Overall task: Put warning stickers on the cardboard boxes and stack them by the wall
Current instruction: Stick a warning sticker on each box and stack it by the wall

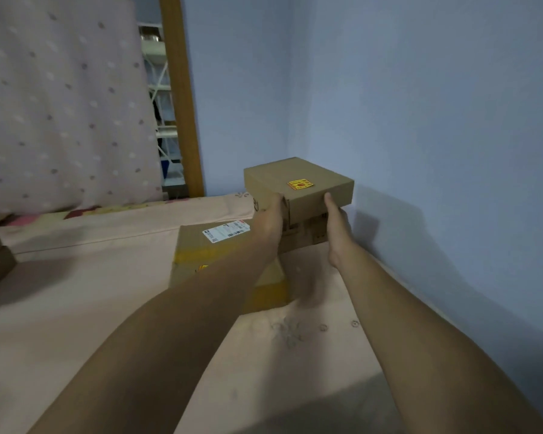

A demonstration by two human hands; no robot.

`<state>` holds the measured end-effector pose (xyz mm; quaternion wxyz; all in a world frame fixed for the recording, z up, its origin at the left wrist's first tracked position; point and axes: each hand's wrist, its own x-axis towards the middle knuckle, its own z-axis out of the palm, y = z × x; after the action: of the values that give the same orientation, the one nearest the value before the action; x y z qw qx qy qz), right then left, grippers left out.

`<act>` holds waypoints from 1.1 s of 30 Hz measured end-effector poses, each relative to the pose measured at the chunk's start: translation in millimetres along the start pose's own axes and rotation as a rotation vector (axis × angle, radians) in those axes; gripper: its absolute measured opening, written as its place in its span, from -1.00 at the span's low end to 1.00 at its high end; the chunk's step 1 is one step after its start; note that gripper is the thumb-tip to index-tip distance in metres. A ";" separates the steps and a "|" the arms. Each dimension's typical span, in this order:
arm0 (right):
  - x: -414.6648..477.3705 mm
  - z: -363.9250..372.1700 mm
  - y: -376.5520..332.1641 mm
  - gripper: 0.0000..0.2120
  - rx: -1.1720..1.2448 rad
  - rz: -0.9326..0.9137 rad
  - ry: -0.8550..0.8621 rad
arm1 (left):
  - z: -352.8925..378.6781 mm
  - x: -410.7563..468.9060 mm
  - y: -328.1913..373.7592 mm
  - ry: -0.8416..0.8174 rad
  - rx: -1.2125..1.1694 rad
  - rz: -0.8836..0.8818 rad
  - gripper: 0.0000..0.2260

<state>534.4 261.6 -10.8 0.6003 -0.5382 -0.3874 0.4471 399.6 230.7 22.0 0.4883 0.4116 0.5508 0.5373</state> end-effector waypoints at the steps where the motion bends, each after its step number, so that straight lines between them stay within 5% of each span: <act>1: -5.7 4.0 -2.8 -0.30 -0.001 0.000 -0.009 | -6.2 -4.1 4.0 -0.005 -0.007 0.008 -0.37; 6: -23.8 19.0 -15.5 -0.38 0.039 -0.032 0.026 | -20.5 -7.0 22.4 -0.010 0.017 0.034 -0.28; 19: -74.8 80.5 17.9 -0.34 -0.003 0.075 -0.078 | -101.4 -13.8 19.4 0.122 0.177 -0.033 -0.53; 23: -77.9 84.8 10.5 -0.16 -0.042 0.098 -0.036 | -116.5 -1.4 14.7 0.171 0.218 -0.017 -0.40; 33: -76.0 74.2 -5.8 -0.57 -0.065 -0.122 -0.007 | -122.0 16.6 18.4 0.247 0.342 0.096 -0.58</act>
<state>442.1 211.3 5.1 0.6074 -0.5310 -0.4359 0.3988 275.6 225.3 32.1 0.3139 0.4456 0.6693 0.5050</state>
